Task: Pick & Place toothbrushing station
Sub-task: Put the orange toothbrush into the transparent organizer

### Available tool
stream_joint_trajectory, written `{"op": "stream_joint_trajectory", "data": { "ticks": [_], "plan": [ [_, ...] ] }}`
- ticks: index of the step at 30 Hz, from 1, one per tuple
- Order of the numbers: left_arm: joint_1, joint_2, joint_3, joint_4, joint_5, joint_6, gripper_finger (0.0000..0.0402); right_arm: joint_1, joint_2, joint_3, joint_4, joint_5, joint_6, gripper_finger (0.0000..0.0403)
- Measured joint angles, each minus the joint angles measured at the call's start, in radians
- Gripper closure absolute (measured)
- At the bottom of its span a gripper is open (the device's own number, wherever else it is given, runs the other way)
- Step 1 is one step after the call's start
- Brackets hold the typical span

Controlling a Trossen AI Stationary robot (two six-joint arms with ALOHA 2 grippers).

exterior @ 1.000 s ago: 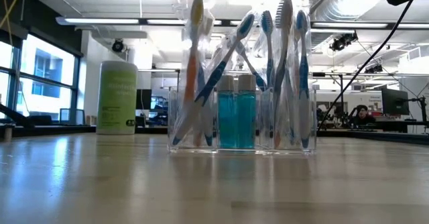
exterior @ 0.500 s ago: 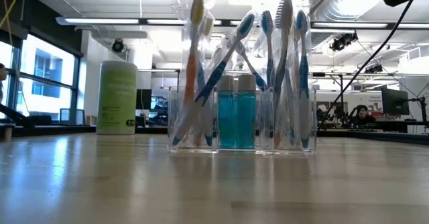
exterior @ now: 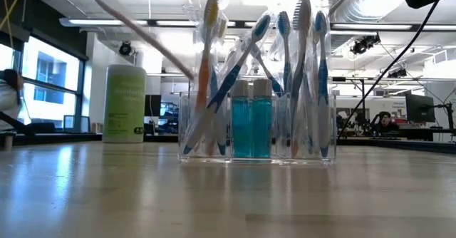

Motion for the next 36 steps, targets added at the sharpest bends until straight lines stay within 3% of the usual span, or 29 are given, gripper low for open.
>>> {"op": "stream_joint_trajectory", "data": {
  "ticks": [12, 24, 36],
  "plan": [
    [0.176, 0.065, 0.0, 0.025, 0.067, 0.174, 0.0399, 0.0, 0.0, 0.0, -0.003, 0.003, -0.007, 0.0213],
    [0.275, 0.063, 0.0, 0.341, 0.066, 0.24, 0.0399, 0.0, 0.0, 0.0, -0.007, 0.002, -0.006, 0.0213],
    [0.341, 0.063, 0.0, 0.481, 0.064, 0.231, 0.0398, 0.0, 0.0, 0.0, -0.009, -0.005, -0.005, 0.0213]
  ]
}}
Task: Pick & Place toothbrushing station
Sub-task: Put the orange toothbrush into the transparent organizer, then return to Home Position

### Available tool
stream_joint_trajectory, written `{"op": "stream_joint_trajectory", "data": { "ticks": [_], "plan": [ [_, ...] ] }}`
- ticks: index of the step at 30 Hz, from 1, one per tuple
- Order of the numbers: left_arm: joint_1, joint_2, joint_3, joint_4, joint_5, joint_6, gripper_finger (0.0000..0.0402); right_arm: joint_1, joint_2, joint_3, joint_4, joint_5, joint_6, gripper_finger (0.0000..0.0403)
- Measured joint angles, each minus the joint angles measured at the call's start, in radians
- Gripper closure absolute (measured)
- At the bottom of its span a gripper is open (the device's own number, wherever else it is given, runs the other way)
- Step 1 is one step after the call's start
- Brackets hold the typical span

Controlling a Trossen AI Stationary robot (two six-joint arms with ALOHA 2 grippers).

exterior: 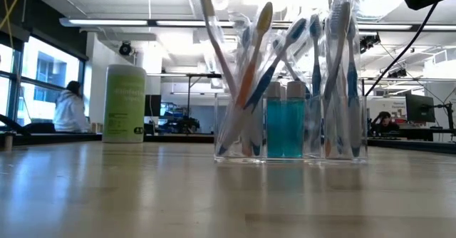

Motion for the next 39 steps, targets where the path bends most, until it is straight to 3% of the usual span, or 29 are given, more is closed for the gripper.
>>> {"op": "stream_joint_trajectory", "data": {
  "ticks": [13, 21, 32, 39],
  "plan": [
    [0.022, 0.109, 0.003, 0.075, 0.005, 0.051, 0.0398, 0.0, 0.0, -0.001, -0.011, 0.0, 0.001, 0.0213],
    [0.015, 0.107, 0.002, 0.083, 0.026, 0.106, 0.0394, 0.0, 0.0, -0.002, -0.018, 0.0, 0.005, 0.0213],
    [-0.009, 0.113, -0.003, 0.108, -0.026, 0.168, 0.028, 0.0, 0.0, -0.002, -0.018, 0.001, 0.005, 0.0213],
    [-0.009, 0.111, 0.012, 0.135, -0.016, 0.184, 0.0257, 0.0, 0.0, -0.002, -0.02, 0.003, 0.005, 0.0213]
  ]
}}
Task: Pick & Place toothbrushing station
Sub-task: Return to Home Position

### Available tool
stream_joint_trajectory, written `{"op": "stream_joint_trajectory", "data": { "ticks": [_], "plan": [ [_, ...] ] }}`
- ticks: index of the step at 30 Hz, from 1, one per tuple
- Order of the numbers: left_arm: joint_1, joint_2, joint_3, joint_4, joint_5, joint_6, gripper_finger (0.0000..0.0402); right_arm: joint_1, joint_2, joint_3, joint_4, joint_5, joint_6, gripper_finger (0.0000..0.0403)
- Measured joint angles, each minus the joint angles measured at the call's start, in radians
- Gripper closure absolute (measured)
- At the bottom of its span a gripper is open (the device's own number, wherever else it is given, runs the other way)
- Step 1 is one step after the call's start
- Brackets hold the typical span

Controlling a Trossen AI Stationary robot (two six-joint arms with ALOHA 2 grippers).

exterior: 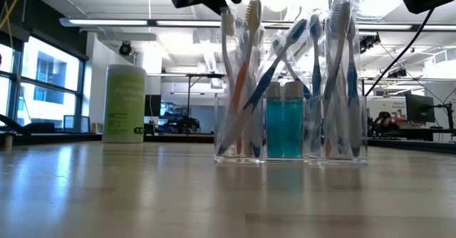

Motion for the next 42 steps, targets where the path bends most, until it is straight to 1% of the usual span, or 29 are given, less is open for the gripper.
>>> {"op": "stream_joint_trajectory", "data": {
  "ticks": [6, 8, 10, 11, 14, 16, 19, 24, 26, 28, 29, 32, 35, 37, 39, 42],
  "plan": [
    [0.0, -0.001, 0.006, 0.001, -0.001, 0.001, 0.0257, 0.0, 0.0, 0.0, -0.003, 0.001, 0.0, 0.0213],
    [0.0, -0.006, 0.006, 0.0, -0.005, 0.039, 0.0257, 0.0, 0.0, 0.0, -0.003, 0.001, -0.003, 0.0213],
    [0.0, -0.013, 0.012, -0.003, -0.034, 0.112, 0.0257, 0.0, 0.0, 0.0, -0.003, 0.012, -0.012, 0.0213],
    [0.0, -0.02, 0.017, -0.006, -0.064, 0.132, 0.0257, 0.0, 0.0, 0.0, -0.002, 0.021, -0.021, 0.0213],
    [-0.009, -0.041, 0.036, 0.0, -0.155, 0.162, 0.0257, 0.0, 0.0, 0.0, 0.001, 0.031, -0.044, 0.0213],
    [-0.017, -0.061, 0.043, 0.026, -0.194, 0.166, 0.0257, 0.0, -0.003, 0.0, -0.002, 0.033, -0.056, 0.0213],
    [-0.031, -0.093, 0.044, 0.066, -0.206, 0.167, 0.0257, 0.0, -0.007, 0.0, 0.001, 0.065, -0.06, 0.0213],
    [-0.073, -0.158, 0.045, 0.029, -0.216, 0.167, 0.0257, 0.003, -0.036, 0.0, -0.047, 0.14, -0.06, 0.0218],
    [-0.093, -0.184, 0.046, -0.012, -0.221, 0.17, 0.0262, 0.012, -0.075, 0.0, -0.107, 0.19, -0.044, 0.023],
    [-0.117, -0.202, 0.046, -0.075, -0.229, 0.219, 0.0277, 0.021, -0.121, 0.0, -0.166, 0.241, -0.023, 0.025],
    [-0.131, -0.206, 0.046, -0.101, -0.253, 0.251, 0.0288, 0.025, -0.15, 0.0, -0.21, 0.258, -0.009, 0.0262],
    [-0.172, -0.205, 0.046, -0.186, -0.359, 0.278, 0.033, 0.026, -0.239, 0.0, -0.32, 0.27, 0.01, 0.0308],
    [-0.21, -0.205, 0.046, -0.238, -0.513, 0.279, 0.0381, 0.022, -0.345, 0.0, -0.444, 0.27, 0.016, 0.036],
    [-0.233, -0.205, 0.046, -0.275, -0.617, 0.279, 0.0394, 0.02, -0.427, 0.0, -0.532, 0.268, 0.029, 0.0389],
    [-0.251, -0.208, 0.046, -0.331, -0.699, 0.273, 0.0398, 0.006, -0.514, 0.0, -0.599, 0.268, 0.045, 0.0396],
    [-0.259, -0.215, 0.046, -0.459, -0.715, 0.214, 0.0399, -0.013, -0.651, -0.014, -0.652, 0.29, 0.033, 0.0399]
  ]
}}
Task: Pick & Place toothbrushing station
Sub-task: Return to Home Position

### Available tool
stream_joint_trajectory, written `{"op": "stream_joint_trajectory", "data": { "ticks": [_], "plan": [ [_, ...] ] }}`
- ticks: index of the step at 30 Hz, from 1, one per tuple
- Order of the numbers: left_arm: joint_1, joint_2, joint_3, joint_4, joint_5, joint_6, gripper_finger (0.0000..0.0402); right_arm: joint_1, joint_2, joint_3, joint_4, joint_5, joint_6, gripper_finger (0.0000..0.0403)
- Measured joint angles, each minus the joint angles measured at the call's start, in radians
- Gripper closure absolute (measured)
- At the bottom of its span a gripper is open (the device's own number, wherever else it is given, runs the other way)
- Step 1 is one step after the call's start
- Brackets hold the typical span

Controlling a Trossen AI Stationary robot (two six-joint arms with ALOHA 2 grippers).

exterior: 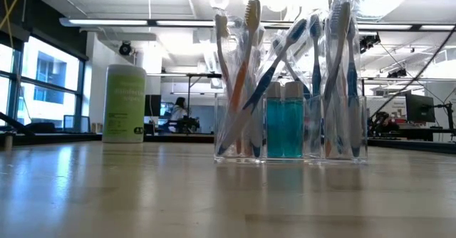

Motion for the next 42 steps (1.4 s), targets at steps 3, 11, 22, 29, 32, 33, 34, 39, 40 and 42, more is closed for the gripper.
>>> {"op": "stream_joint_trajectory", "data": {
  "ticks": [3, 11, 22, 29, 32, 33, 34, 39, 40, 42],
  "plan": [
    [0.018, -0.001, 0.0, -0.135, 0.001, -0.106, 0.0399, 0.0, -0.144, -0.052, 0.035, 0.009, -0.042, 0.04],
    [0.113, -0.095, -0.032, -0.165, 0.045, -0.119, 0.0399, -0.029, -0.56, -0.337, 0.379, -0.075, -0.319, 0.0401],
    [0.138, -0.395, -0.401, 0.195, 0.043, -0.05, 0.0399, -0.115, -0.927, -0.59, 0.529, -0.17, -0.459, 0.0401],
    [0.124, -0.677, -0.843, 0.599, 0.065, 0.051, 0.0399, -0.144, -0.967, -0.649, 0.622, -0.263, -0.505, 0.0401],
    [0.13, -0.79, -1.01, 0.822, 0.072, 0.144, 0.0399, -0.171, -0.966, -0.717, 0.704, -0.232, -0.546, 0.0401],
    [0.137, -0.825, -1.061, 0.898, 0.087, 0.177, 0.0399, -0.183, -0.966, -0.739, 0.717, -0.215, -0.548, 0.0401],
    [0.144, -0.856, -1.105, 0.968, 0.119, 0.209, 0.0399, -0.195, -0.966, -0.759, 0.722, -0.203, -0.547, 0.0401],
    [0.176, -0.985, -1.265, 1.155, 0.267, 0.294, 0.0399, -0.256, -0.97, -0.822, 0.726, -0.211, -0.488, 0.0401],
    [0.179, -1.005, -1.288, 1.165, 0.269, 0.295, 0.0399, -0.268, -0.97, -0.833, 0.724, -0.212, -0.479, 0.0401],
    [0.183, -1.041, -1.334, 1.201, 0.268, 0.291, 0.0399, -0.29, -0.97, -0.849, 0.723, -0.222, -0.46, 0.0401]
  ]
}}
